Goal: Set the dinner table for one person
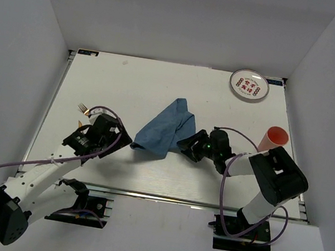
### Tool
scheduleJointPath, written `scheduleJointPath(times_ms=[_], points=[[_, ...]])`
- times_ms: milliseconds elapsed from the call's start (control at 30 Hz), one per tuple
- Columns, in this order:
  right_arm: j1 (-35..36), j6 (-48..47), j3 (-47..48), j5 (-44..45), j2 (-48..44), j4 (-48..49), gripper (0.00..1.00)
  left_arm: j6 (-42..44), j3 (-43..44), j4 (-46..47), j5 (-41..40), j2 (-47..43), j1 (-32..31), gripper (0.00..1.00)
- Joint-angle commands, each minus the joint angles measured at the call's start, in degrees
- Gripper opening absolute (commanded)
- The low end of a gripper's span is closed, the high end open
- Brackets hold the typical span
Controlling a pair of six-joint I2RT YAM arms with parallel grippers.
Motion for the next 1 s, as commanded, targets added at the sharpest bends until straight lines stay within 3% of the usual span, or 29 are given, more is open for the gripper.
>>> scheduleJointPath(times_ms=[0,133,200,300,367,400,467,533,567,600,667,733,833,867,967], points=[[0.5,1.7,1.6,3.4,1.8,2.9,0.56,2.4,5.6,-5.4,-5.0,-0.9,-0.3,0.98],[0.9,1.4,2.1,4.6,1.2,1.1,0.24,5.0,11.3,-8.5,-6.8,-0.9,-0.3,0.98],[0.9,-0.3,2.3,6.8,-2.5,-3.2,0.00,8.0,14.1,-8.5,-6.8,-0.3,-0.3,0.98],[0.6,-3.0,4.5,11.2,-6.7,-10.3,0.00,11.0,16.5,-7.8,-5.1,2.7,-0.3,0.98],[0.4,-6.2,7.5,13.8,-11.5,-20.0,0.00,12.3,18.8,-6.8,-3.5,6.3,-0.3,0.98],[0.1,-11.3,12.9,20.3,-12.8,-24.0,0.00,12.4,19.4,-6.1,-1.3,7.3,-0.3,0.98],[-0.2,-18.7,20.5,22.4,-13.0,-32.7,0.00,12.5,20.5,-3.2,0.2,8.8,-0.3,0.98],[-0.4,-31.7,38.2,22.6,-9.3,-41.4,0.00,12.3,22.0,-1.6,0.2,9.4,-0.3,0.98],[-0.2,-35.8,45.3,22.0,-3.9,-51.0,0.00,12.2,24.4,-1.6,0.0,10.1,0.9,0.98],[0.6,-42.5,59.5,21.5,-1.1,-55.7,0.00,11.6,25.9,-1.7,-1.0,10.6,0.9,0.98],[1.9,-47.8,71.6,17.5,6.6,-67.4,0.00,10.8,29.2,-4.1,-3.9,11.2,0.9,0.98],[3.2,-50.0,80.1,16.4,9.7,-71.7,0.00,10.2,31.2,-5.0,-6.0,11.1,0.9,0.98],[3.9,-48.6,71.6,16.8,4.0,-67.0,0.00,9.8,28.7,-3.8,-6.2,9.1,0.9,0.98],[3.8,-48.0,61.7,17.3,1.8,-64.0,0.00,9.7,27.5,-3.1,-5.8,8.6,0.9,0.98],[3.3,-45.7,45.1,20.1,-5.3,-55.6,0.00,9.3,21.6,0.2,-4.2,7.6,0.9,0.98]])
